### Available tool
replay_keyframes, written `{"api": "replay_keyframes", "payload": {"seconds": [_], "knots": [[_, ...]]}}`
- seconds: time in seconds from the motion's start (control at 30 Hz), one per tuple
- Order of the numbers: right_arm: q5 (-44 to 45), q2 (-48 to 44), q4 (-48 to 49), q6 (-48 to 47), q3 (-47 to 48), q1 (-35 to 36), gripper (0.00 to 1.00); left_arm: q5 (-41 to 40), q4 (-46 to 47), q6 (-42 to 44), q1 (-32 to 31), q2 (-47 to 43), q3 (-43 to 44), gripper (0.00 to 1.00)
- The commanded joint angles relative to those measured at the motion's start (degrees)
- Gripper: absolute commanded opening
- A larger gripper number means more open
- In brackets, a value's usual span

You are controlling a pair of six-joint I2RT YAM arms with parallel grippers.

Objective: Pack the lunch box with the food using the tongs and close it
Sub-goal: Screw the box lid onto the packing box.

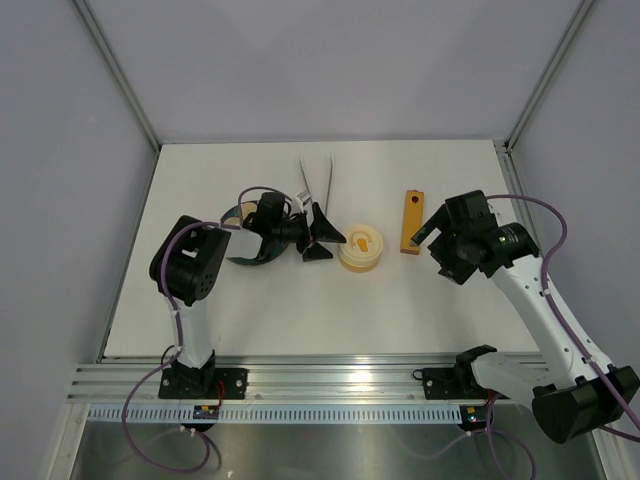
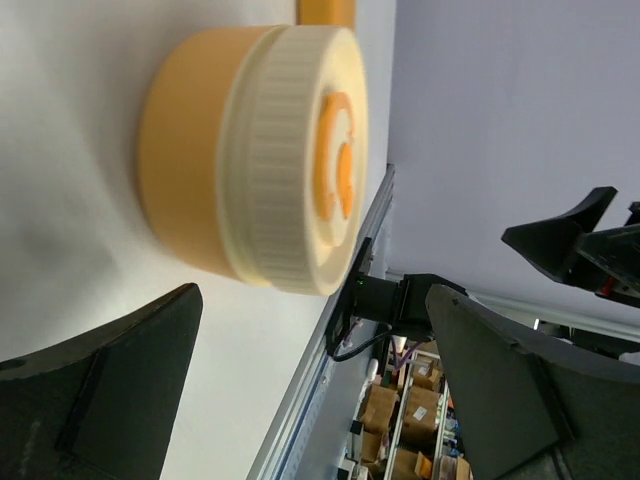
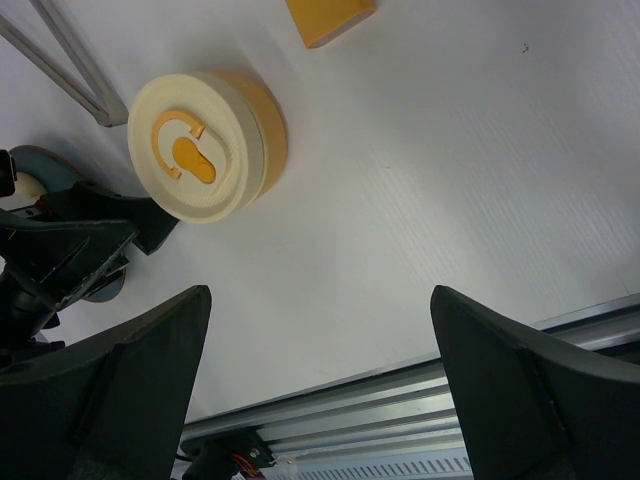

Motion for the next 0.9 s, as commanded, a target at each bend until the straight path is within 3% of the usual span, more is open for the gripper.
{"api": "replay_keyframes", "payload": {"seconds": [0.0,0.3,0.5,0.7,0.87], "knots": [[-1.0,0.7,2.5,-0.9,-0.5,-0.3,0.99,-2.4,-3.1,3.5,0.6,-1.5,-0.2,0.99],[-3.0,1.7,5.3,-2.6,-3.6,-0.3,1.0,-9.8,-14.2,11.1,1.1,-9.6,-0.7,0.99],[-2.7,2.6,6.5,-2.9,-5.7,-0.3,1.0,-25.2,-35.4,24.9,-1.3,-19.4,6.6,0.99],[-2.3,2.6,6.3,-3.2,-5.7,-0.3,0.99,-33.2,-51.2,34.7,-9.2,-15.5,22.2,0.99],[0.3,0.8,4.9,-3.2,-5.6,-0.3,0.99,-33.1,-52.7,35.3,-12.4,-11.0,26.7,0.99]]}}
